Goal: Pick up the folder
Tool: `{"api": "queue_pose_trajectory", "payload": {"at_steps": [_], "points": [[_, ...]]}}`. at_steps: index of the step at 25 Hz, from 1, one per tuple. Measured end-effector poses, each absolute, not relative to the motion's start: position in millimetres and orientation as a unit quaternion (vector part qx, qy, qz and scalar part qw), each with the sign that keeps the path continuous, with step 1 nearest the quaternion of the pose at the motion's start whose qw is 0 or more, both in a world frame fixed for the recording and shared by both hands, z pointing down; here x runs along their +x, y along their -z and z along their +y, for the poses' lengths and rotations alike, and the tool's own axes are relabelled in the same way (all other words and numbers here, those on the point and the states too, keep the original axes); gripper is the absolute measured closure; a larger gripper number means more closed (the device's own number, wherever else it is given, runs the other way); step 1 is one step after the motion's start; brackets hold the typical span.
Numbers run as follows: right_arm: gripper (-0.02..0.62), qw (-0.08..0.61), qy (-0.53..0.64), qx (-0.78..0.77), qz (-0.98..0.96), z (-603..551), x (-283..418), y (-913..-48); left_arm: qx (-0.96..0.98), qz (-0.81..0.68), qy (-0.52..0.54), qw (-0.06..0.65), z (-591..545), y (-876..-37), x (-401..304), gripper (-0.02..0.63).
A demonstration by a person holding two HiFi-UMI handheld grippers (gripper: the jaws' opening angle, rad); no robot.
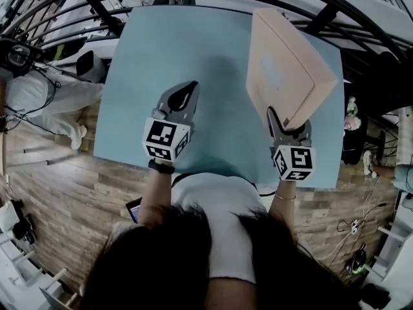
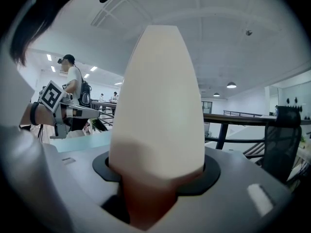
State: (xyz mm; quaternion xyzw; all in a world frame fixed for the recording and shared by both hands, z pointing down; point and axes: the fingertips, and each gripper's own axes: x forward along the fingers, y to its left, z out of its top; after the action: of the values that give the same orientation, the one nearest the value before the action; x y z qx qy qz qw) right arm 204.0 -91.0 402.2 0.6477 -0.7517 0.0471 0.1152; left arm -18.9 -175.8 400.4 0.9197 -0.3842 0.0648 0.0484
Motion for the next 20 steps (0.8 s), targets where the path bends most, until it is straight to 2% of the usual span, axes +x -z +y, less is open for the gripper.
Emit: {"api": "queue_pose_trajectory", "payload": {"at_steps": [20], "points": [[0.325, 0.117, -0.055, 0.654, -0.745, -90.8, 208.0, -406.8, 0.920, -0.382, -0.067, 0.052, -178.9, -403.5, -18.9, 0.549]]}}
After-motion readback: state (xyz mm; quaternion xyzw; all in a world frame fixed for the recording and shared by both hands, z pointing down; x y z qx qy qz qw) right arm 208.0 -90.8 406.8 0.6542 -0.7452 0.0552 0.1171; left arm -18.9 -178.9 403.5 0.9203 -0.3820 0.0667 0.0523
